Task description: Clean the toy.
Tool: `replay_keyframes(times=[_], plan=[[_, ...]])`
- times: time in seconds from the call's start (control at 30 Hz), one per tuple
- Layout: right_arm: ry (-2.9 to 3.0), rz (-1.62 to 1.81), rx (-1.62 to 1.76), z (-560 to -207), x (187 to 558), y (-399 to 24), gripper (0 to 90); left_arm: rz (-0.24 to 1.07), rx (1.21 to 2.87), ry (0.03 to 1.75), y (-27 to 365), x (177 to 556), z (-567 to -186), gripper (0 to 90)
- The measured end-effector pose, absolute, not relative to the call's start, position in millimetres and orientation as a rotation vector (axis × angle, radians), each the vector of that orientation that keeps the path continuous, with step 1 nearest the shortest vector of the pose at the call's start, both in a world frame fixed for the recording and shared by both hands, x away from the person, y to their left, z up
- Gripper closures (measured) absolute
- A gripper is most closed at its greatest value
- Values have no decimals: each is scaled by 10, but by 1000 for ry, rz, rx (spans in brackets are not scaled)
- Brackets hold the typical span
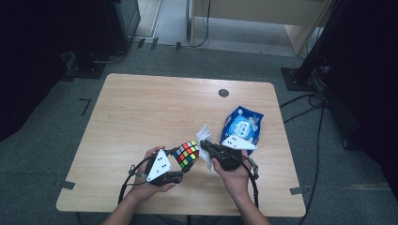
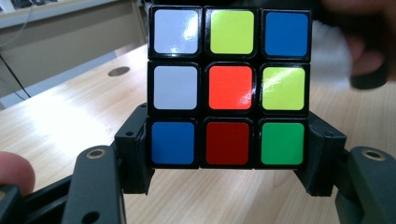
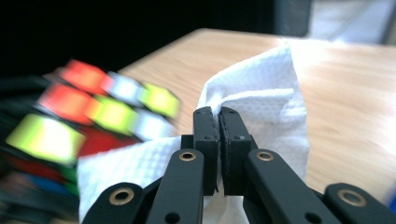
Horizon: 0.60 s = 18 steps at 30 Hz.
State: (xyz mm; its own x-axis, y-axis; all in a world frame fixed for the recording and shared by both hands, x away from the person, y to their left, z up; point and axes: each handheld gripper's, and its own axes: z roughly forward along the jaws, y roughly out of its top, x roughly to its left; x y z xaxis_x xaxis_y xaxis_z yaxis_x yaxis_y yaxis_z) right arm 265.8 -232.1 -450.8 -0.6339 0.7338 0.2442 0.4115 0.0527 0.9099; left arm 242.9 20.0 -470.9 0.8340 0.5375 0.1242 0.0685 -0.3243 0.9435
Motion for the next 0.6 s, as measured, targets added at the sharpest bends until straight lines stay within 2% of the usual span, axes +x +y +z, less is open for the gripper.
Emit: replay_keyframes(times=[0.33,0.6], plan=[[2095,1399,1237,-4806,2794,-2410,867,504,1857,536,333,2546,-4741,340],[2060,1440,1282,-4745,2784,-2436,695,513,1863,574,370,2591,-4760,340]])
